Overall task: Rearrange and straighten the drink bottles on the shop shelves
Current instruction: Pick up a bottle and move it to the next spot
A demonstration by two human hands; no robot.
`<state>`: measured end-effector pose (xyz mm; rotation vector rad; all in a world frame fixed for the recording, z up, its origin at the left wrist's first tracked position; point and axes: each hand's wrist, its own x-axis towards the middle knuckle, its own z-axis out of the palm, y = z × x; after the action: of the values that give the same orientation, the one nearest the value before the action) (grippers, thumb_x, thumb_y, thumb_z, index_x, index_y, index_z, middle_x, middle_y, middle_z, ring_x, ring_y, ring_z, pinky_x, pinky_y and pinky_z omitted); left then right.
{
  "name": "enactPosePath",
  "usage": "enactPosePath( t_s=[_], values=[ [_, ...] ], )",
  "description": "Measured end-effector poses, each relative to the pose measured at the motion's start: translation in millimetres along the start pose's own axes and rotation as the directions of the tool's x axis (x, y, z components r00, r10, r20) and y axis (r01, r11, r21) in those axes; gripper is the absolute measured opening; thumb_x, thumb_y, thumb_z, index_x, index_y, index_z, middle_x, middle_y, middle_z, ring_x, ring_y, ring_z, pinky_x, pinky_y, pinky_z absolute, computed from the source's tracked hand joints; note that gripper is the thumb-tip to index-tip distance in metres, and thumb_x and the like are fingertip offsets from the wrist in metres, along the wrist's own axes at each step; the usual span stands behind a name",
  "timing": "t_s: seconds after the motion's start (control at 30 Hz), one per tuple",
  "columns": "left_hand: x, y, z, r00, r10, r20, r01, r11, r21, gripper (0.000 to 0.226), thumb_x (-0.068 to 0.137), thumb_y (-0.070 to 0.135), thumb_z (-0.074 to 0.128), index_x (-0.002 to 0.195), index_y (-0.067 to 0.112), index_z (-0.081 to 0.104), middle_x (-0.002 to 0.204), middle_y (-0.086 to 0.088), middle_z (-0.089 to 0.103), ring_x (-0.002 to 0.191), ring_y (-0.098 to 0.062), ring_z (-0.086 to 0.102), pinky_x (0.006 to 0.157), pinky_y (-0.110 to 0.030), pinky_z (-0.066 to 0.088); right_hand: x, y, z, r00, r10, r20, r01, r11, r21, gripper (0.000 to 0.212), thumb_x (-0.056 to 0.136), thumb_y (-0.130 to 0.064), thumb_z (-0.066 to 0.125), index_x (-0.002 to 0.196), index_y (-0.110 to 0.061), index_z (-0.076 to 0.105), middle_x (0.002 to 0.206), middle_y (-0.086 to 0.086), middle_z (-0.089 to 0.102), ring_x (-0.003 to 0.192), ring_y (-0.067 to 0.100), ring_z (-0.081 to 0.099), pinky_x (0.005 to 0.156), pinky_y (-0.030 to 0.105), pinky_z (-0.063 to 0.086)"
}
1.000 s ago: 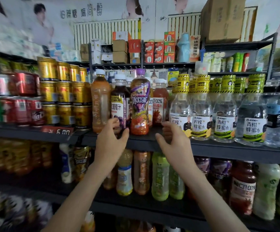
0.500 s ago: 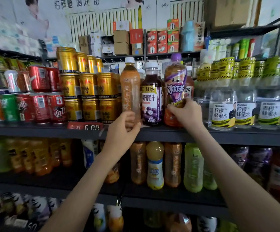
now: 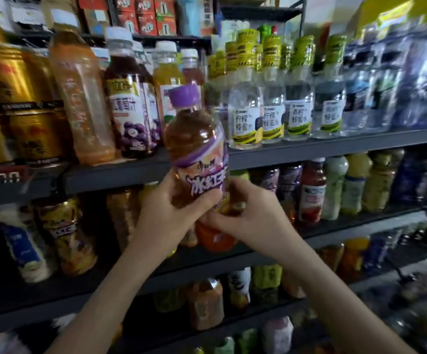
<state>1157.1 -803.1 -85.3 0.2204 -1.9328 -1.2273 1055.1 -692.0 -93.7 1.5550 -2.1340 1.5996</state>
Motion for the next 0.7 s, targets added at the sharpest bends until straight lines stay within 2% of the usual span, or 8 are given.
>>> enactPosePath(
  t_s=[0.07, 0.17, 0.3, 0.4, 0.47, 0.57, 0.7],
  values=[
    [-4, -16, 17, 0.996, -0.053, 0.067, 0.050, 0.998, 0.045, 0.041, 0.057, 0.046, 0.071, 0.096, 0.034, 0.063, 0.085, 0.028, 0.069, 0.078, 0.008, 0.064, 0.066, -0.009, 0.048, -6, 21, -16, 0.983, 0.091, 0.159, -0.092, 0.996, 0.002, 0.051, 0.070, -0.035, 0.081, 0.116, -0.031, 0.057, 0.097, -0.016, 0.069, 0.088, -0.006, 0.063, 0.076, 0.014, 0.051],
    [-14, -34, 53, 0.973, -0.145, 0.180, 0.131, 0.988, 0.084, 0.040, 0.055, 0.046, 0.073, 0.093, 0.040, 0.062, 0.086, 0.030, 0.069, 0.085, 0.010, 0.063, 0.072, -0.008, 0.045, -20, 60, -45, 0.922, 0.193, 0.335, -0.212, 0.977, 0.022, 0.051, 0.073, -0.029, 0.080, 0.117, -0.032, 0.054, 0.104, -0.014, 0.068, 0.096, -0.005, 0.062, 0.084, 0.019, 0.051],
    [-20, -49, 113, 0.938, -0.239, 0.252, 0.215, 0.969, 0.121, 0.044, 0.058, 0.048, 0.073, 0.100, 0.040, 0.063, 0.092, 0.024, 0.069, 0.090, 0.007, 0.063, 0.073, -0.008, 0.046, -42, 104, -87, 0.853, 0.229, 0.469, -0.375, 0.893, 0.247, 0.047, 0.078, -0.023, 0.076, 0.119, -0.028, 0.056, 0.114, -0.007, 0.068, 0.107, 0.008, 0.063, 0.091, 0.029, 0.052],
    [-20, -57, 161, 0.933, -0.252, 0.257, 0.204, 0.959, 0.197, 0.045, 0.071, 0.042, 0.074, 0.112, 0.040, 0.057, 0.100, 0.023, 0.065, 0.095, 0.005, 0.061, 0.077, -0.009, 0.047, -52, 133, -112, 0.847, 0.312, 0.429, -0.466, 0.826, 0.319, 0.042, 0.073, -0.027, 0.074, 0.112, -0.024, 0.060, 0.107, -0.003, 0.071, 0.100, 0.010, 0.067, 0.088, 0.027, 0.053],
    [-20, -65, 190, 0.943, -0.231, 0.240, 0.154, 0.941, 0.302, 0.054, 0.078, 0.039, 0.072, 0.128, 0.032, 0.052, 0.109, 0.011, 0.066, 0.103, -0.005, 0.061, 0.082, -0.015, 0.047, -55, 156, -123, 0.852, 0.368, 0.373, -0.489, 0.815, 0.311, 0.042, 0.072, -0.025, 0.077, 0.111, -0.021, 0.062, 0.104, 0.000, 0.072, 0.097, 0.013, 0.068, 0.091, 0.035, 0.053],
    [-18, -66, 214, 0.934, -0.268, 0.234, 0.157, 0.901, 0.405, 0.061, 0.084, 0.036, 0.068, 0.138, 0.025, 0.043, 0.119, 0.002, 0.064, 0.108, -0.014, 0.060, 0.087, -0.023, 0.048, -56, 180, -134, 0.857, 0.360, 0.369, -0.489, 0.796, 0.358, 0.039, 0.073, -0.015, 0.078, 0.109, -0.014, 0.065, 0.101, 0.005, 0.073, 0.097, 0.021, 0.068, 0.093, 0.044, 0.052],
    [-21, -65, 212, 0.873, -0.350, 0.339, 0.181, 0.879, 0.442, 0.073, 0.082, 0.035, 0.071, 0.142, 0.039, 0.028, 0.121, 0.014, 0.056, 0.109, -0.006, 0.055, 0.087, -0.020, 0.048, -56, 201, -128, 0.896, 0.324, 0.305, -0.422, 0.835, 0.353, 0.033, 0.072, -0.017, 0.080, 0.103, -0.016, 0.069, 0.098, 0.002, 0.074, 0.095, 0.019, 0.069, 0.089, 0.043, 0.053]
  ],
)
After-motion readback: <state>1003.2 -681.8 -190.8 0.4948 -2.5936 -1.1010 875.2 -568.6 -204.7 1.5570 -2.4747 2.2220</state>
